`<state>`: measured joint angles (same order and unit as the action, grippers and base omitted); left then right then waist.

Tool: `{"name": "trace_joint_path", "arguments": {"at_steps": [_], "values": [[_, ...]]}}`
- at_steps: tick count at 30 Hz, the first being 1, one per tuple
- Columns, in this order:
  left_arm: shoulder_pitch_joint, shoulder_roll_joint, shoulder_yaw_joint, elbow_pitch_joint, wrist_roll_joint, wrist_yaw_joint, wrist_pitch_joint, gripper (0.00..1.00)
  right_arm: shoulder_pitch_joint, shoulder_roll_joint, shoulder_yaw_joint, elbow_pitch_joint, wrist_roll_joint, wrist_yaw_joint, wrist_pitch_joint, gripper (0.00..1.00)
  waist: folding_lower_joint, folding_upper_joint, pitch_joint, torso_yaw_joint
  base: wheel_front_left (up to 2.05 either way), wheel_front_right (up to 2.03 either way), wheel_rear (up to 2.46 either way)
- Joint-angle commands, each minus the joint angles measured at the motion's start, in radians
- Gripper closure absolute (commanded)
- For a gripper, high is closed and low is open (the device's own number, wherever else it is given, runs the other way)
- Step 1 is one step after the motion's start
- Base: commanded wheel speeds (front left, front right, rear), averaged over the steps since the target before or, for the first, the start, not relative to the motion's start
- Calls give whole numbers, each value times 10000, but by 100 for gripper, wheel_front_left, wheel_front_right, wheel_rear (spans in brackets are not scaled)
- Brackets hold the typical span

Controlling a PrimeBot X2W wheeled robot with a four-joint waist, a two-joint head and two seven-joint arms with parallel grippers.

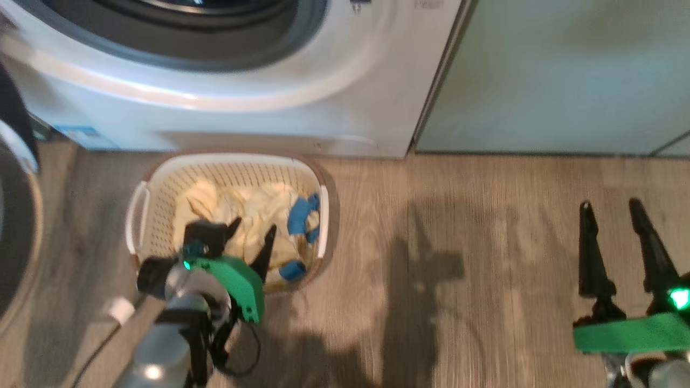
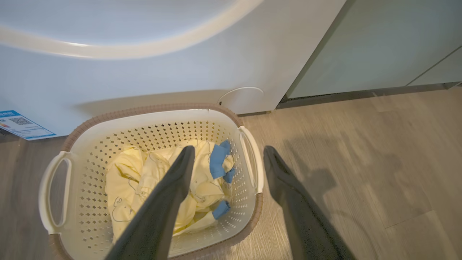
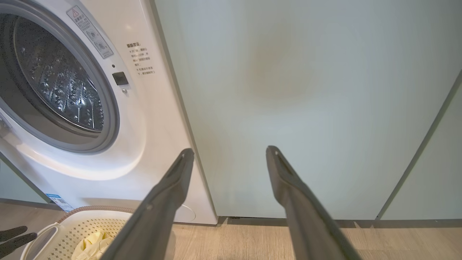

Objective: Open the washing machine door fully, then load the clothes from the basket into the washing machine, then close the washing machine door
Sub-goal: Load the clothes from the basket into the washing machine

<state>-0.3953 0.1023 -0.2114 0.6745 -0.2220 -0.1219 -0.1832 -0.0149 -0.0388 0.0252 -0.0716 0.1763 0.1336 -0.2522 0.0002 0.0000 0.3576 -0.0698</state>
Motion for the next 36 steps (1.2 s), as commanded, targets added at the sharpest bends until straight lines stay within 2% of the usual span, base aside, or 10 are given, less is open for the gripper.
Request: {"name": "trace_joint_path", "arguments": {"at_steps": [1, 12, 20, 31, 36], "values": [[-527, 173, 272, 161, -142, -37, -149, 0, -370, -114, 211, -355, 99, -29, -95, 0, -2, 0, 939, -319, 0, 0, 0], [-3023, 524, 146, 3279, -687, -82, -422, 0, -1615, -114, 793, -736, 371, -29, -95, 0, -2, 0, 3412, -1023, 0, 0, 0], [-4472, 1214, -168, 4330, -1170, -86, -341, 0, -2300, -114, 1099, -1077, 507, -29, -95, 0, -2, 0, 5212, -1389, 0, 0, 0], [-5564, 1870, -208, 5319, -1533, -87, -310, 0, -2696, -114, 1473, -1276, 647, -29, -95, 0, -2, 0, 6210, -1687, 0, 0, 0], [-6022, 2144, -156, 5655, -1656, -40, -75, 0, -2809, -114, 1653, -1325, 760, -29, -95, 0, -2, 0, 6534, -2023, 0, 0, 0]]}}
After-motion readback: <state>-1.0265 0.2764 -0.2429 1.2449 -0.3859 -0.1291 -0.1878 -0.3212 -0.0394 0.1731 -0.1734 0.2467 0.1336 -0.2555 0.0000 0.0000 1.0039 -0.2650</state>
